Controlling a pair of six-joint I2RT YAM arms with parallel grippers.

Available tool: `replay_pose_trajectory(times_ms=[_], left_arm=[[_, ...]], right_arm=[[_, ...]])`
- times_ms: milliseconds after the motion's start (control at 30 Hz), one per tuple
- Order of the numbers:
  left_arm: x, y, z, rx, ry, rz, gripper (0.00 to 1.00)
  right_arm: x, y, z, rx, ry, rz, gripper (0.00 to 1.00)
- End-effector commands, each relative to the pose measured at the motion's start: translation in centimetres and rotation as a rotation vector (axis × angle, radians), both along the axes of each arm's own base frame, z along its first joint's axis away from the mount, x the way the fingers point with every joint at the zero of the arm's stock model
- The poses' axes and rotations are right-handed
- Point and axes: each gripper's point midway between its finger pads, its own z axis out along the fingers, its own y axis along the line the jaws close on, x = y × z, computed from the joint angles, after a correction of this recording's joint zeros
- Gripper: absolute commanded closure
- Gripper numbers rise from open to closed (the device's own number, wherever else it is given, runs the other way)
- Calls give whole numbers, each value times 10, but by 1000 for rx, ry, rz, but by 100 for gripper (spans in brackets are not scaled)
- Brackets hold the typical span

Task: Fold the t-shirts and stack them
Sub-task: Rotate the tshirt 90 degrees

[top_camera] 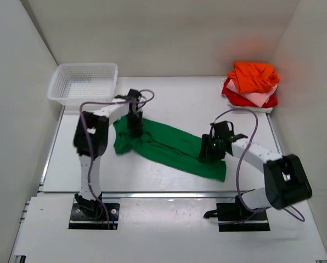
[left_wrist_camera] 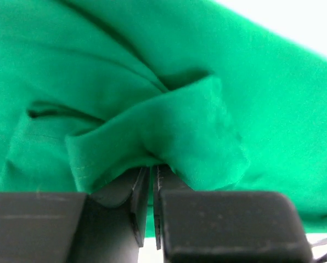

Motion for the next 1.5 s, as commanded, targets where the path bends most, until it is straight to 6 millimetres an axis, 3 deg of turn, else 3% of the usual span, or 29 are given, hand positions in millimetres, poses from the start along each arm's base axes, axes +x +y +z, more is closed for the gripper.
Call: replay_pose_trajectory(times_ms=[0,33,67,100,167,200,300,467,533,633,733,767,800,833,900,933,1000,1033,1067,1100,1133,1167,1200,1233,1267,1300,1333,1400,1467], left_arm=[[66,-37,14,-2,-24,-90,80],[73,-44,-15,20,30,-113,81],[98,-58,-14,8,16,-120,82],[113,-65,-4,-33,-26,-107,84],[132,-74,-14,-146,-45,-47,86],[141,-74,-10,-152,-73,-39,86],[144,-79,-16,-170,-78,-53,86],[164,-92,-1,-228,-170,-38,84],[180,-98,17,-285,-229,-18,85],[204,-98,67,-397,-335,8,80],[201,-105,170,-538,-477,-45,76],[196,-105,180,-546,-488,-52,76],[188,-104,217,-567,-546,-67,74],[176,-98,238,-562,-575,-82,73],[142,-92,237,-538,-525,-105,72],[115,-86,224,-490,-482,-124,70],[52,-72,156,-381,-316,-131,71],[36,-72,169,-368,-373,-152,71],[3,-67,150,-360,-333,-146,71],[-31,-55,109,-329,-232,-131,71],[-44,-56,119,-355,-275,-133,72],[-77,-53,102,-341,-251,-145,72],[-105,-50,79,-323,-201,-138,72],[-125,-42,70,-318,-201,-128,72],[-135,-49,79,-363,-236,-131,73],[-153,-46,62,-367,-205,-116,73],[-156,-47,73,-402,-239,-106,74],[-179,-38,60,-396,-215,-80,75],[-187,-34,66,-437,-239,-64,75]], right_arm=[[-73,18,-19,57,169,-36,47],[-86,34,-20,111,184,-5,49],[-96,39,-20,132,192,0,50],[-98,61,-10,194,147,75,49],[-110,88,-4,269,113,168,48],[-106,104,8,344,54,213,48],[-103,131,16,443,28,298,50],[-104,161,9,426,40,429,49],[-106,173,8,427,41,464,50],[-103,191,23,415,-18,506,48],[-100,188,22,366,-20,465,45],[-104,185,25,359,-23,463,46],[-105,182,24,345,-17,446,45],[-108,178,25,342,-24,444,45],[-103,173,33,345,-68,421,44],[-98,166,35,346,-93,407,44],[-89,158,43,347,-134,401,57],[-82,152,42,332,-151,392,63],[-76,154,51,337,-189,412,76],[-72,148,47,324,-176,396,86],[-69,150,52,331,-190,414,95],[-66,155,55,330,-202,434,100],[-67,157,50,322,-183,442,99],[-66,163,49,328,-176,464,96],[-64,171,54,346,-190,477,92],[-62,176,52,341,-182,483,89],[-61,181,50,352,-187,486,87],[-57,189,42,337,-163,495,80],[-50,201,44,363,-172,498,77]])
